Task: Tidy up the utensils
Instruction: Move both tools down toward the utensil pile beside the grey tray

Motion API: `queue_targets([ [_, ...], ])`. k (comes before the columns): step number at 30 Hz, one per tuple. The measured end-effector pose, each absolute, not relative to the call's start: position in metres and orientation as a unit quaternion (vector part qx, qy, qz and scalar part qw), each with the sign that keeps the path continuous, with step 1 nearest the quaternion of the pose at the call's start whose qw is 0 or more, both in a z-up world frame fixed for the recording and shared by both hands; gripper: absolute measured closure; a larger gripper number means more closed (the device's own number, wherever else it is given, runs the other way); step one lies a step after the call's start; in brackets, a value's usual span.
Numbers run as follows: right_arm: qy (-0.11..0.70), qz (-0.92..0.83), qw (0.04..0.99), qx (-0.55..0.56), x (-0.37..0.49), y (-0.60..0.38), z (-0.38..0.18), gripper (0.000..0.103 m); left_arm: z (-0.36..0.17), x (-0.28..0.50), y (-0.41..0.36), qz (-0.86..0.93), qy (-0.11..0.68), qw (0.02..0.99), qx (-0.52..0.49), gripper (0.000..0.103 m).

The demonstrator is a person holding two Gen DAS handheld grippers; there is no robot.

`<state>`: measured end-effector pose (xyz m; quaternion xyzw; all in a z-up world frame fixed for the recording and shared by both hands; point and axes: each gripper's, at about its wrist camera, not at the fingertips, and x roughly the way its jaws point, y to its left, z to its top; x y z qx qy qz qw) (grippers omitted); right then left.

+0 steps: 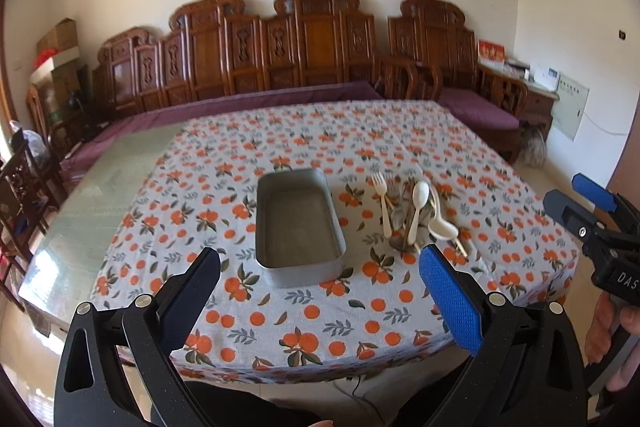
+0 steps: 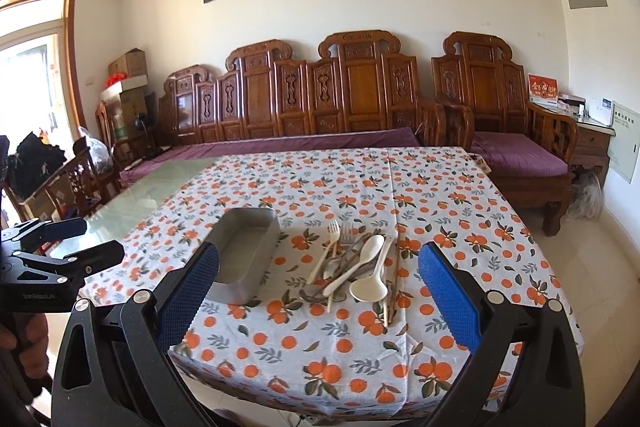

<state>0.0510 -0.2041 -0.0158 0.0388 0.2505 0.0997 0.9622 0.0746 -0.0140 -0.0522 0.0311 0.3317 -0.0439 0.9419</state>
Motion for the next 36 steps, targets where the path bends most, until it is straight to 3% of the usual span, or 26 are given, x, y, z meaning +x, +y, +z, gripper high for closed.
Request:
queue_targets([
  [24, 0.315, 0.05, 0.947, 0.025, 0.184, -0.254, -0.085, 0.009, -0.096, 0.195, -0.04, -0.085, 0.399, 0.91, 0.075, 0.007],
  [29, 0.344, 0.055, 0.937, 0.028, 0.215, -0.258, -0.104, 0.02, -0.102, 0.214, -0.051, -0.112, 0.407, 0.903, 0.078, 0.007],
  [36, 0.405, 0.082, 0.91, 0.034, 0.249, -0.254, -0.155, 0.052, -0.119, 0.241, -0.064, -0.131, 0.425, 0.893, 0.07, 0.007],
])
